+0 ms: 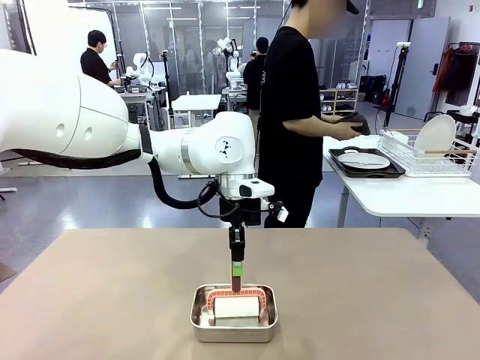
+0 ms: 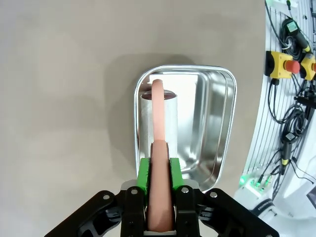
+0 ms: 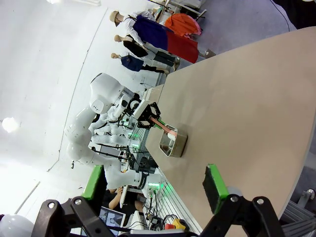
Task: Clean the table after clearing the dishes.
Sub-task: When the right (or left) Handle tray is removed, use the right hand (or left hand) to clean the right (or left) side of the table with the Lint Roller.
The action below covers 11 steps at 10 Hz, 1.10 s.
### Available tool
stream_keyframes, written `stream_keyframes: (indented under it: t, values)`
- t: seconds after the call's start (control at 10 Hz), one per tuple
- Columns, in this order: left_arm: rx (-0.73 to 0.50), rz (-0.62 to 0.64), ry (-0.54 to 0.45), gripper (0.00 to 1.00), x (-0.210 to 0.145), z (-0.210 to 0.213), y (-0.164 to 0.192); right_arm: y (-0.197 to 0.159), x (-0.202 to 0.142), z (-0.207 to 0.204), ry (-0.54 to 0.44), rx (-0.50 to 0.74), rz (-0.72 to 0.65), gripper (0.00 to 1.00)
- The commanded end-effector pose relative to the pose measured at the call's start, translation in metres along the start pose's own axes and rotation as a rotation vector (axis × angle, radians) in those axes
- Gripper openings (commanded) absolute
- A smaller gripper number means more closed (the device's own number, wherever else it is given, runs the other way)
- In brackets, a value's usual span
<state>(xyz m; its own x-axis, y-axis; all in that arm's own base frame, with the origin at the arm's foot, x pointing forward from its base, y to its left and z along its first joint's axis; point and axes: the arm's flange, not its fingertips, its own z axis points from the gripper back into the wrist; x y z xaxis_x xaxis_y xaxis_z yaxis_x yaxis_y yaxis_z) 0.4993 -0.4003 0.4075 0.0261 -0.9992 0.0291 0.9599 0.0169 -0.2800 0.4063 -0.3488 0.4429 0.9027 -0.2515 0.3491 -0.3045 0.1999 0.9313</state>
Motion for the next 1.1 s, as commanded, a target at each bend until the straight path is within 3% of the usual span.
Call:
stream_keyframes:
  t: [0.0, 0.5, 1.0]
  values:
    - [0.029, -0.015, 0.004, 0.00, -0.007, 0.000, -0.006, 0.003, -0.004, -0.002, 0.001, -0.009, 0.011, 1.00]
    - [0.034, 0.038, -0.005, 0.00, -0.012, 0.023, -0.015, 0.003, -0.004, -0.002, 0.001, -0.009, 0.011, 1.00]
    - [0.046, 0.195, -0.053, 0.00, -0.024, 0.076, -0.034, 0.003, -0.004, -0.002, 0.001, -0.009, 0.011, 1.00]
